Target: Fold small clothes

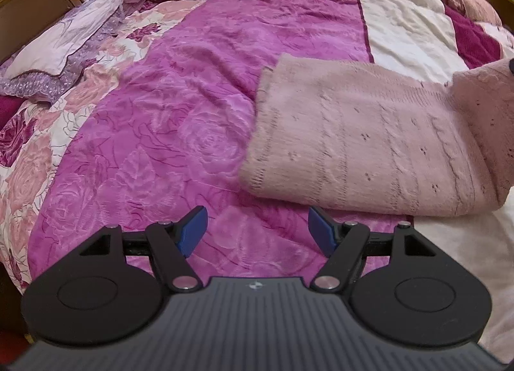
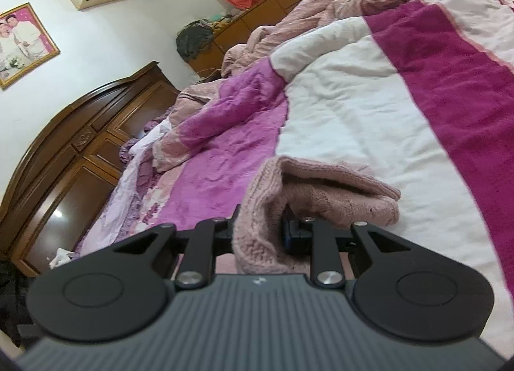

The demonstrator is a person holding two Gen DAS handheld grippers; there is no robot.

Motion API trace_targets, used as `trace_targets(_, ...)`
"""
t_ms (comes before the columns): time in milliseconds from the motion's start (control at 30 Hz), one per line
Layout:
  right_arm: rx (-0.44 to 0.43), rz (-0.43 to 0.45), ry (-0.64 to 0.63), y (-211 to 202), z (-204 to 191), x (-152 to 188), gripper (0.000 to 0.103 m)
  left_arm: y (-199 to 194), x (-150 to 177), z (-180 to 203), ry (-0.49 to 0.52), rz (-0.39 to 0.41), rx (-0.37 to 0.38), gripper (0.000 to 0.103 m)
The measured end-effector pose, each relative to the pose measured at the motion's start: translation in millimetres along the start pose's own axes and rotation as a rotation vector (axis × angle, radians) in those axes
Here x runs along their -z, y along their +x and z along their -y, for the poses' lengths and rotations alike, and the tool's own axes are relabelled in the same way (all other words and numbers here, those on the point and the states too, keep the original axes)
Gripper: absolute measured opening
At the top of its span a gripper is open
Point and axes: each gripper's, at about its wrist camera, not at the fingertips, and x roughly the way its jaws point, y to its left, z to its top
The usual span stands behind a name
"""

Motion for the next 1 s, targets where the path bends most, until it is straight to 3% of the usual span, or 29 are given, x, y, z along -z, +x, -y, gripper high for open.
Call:
trace_targets(500, -0.047, -0.127, -0.097, 91, -104, 40, 0.025, -6, 1, -80, -0.077, 0.040, -0.051, 0.076)
trace_targets(833, 0.021, -0.283, -0.169, 154, -124, 94, 0.025, 9, 12, -112, -0.137, 0.015, -0.058, 0.076)
trace_targets(1000, 0.028, -0.293, -0.198, 156, -131, 98, 0.030, 11, 8, -120, -0.171, 0.027, -0.044, 0.076)
